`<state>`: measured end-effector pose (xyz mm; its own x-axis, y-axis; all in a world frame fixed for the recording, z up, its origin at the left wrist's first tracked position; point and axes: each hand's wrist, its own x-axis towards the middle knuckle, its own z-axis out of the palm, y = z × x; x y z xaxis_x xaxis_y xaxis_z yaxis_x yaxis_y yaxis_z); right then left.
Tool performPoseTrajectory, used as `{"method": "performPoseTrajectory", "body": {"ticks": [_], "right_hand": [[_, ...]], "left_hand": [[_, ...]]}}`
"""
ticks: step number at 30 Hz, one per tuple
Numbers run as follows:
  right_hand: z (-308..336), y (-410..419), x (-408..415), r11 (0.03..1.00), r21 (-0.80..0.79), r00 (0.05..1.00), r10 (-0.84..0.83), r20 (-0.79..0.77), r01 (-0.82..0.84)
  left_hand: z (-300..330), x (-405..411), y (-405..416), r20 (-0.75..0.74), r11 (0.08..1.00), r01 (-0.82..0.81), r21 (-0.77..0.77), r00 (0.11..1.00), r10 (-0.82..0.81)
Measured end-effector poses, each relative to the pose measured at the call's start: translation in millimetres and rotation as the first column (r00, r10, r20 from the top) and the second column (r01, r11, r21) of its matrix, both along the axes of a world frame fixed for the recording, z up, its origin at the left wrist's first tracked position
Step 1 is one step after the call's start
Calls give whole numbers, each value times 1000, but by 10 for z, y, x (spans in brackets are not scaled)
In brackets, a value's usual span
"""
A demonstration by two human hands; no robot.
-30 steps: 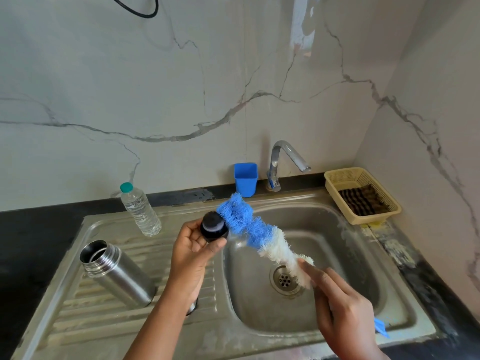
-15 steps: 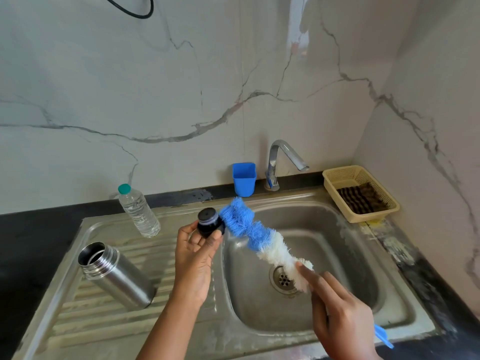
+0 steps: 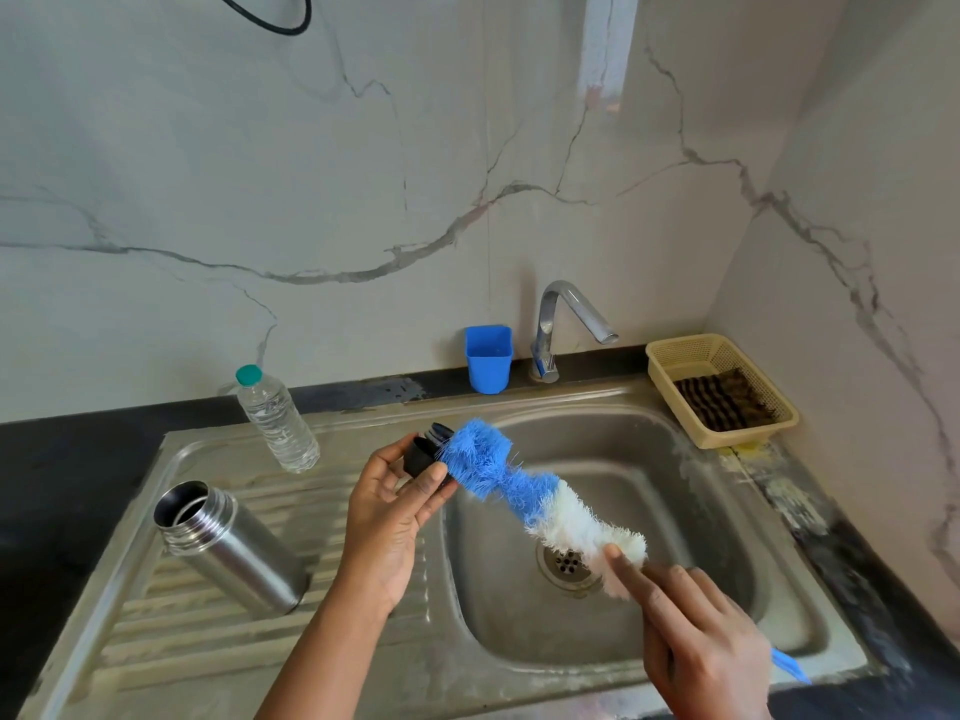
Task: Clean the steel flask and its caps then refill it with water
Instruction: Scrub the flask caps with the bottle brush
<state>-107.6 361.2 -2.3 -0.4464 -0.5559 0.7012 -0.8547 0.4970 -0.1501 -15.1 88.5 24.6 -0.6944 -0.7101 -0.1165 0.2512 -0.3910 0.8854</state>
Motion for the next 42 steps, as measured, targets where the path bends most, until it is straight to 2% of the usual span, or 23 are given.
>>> {"method": "performPoseTrajectory", "body": {"ticks": [4, 10, 16, 23, 28, 33, 38, 42], "right_hand": [[-1, 4, 29, 1000, 10, 1000, 13, -10, -13], [33, -51, 45, 997, 70, 995, 19, -97, -13], [115, -116, 30, 997, 74, 991, -18, -134, 28], [67, -157, 132, 998, 46, 998, -39, -55, 41], [11, -90, 180, 999, 9, 998, -43, 36, 43], [65, -198, 208, 999, -10, 997, -49, 61, 50], [37, -118, 225, 1000, 9, 998, -18, 66, 17], [60, -152, 218, 1000, -19, 998, -8, 68, 10]], "left_hand": [[26, 30, -21, 13, 1000, 16, 20, 1000, -16], [46, 25, 84, 66, 987, 12, 158, 998, -23], [63, 40, 67, 109, 998, 7, 59, 994, -13], [0, 90, 66, 174, 998, -7, -70, 985, 20], [26, 107, -77, 131, 997, -69, 24, 989, 65], [50, 29, 142, 160, 999, 16, -44, 987, -9], [92, 21, 13, 75, 997, -81, 0, 994, 80], [78, 33, 128, 87, 999, 16, 38, 996, -20]]}}
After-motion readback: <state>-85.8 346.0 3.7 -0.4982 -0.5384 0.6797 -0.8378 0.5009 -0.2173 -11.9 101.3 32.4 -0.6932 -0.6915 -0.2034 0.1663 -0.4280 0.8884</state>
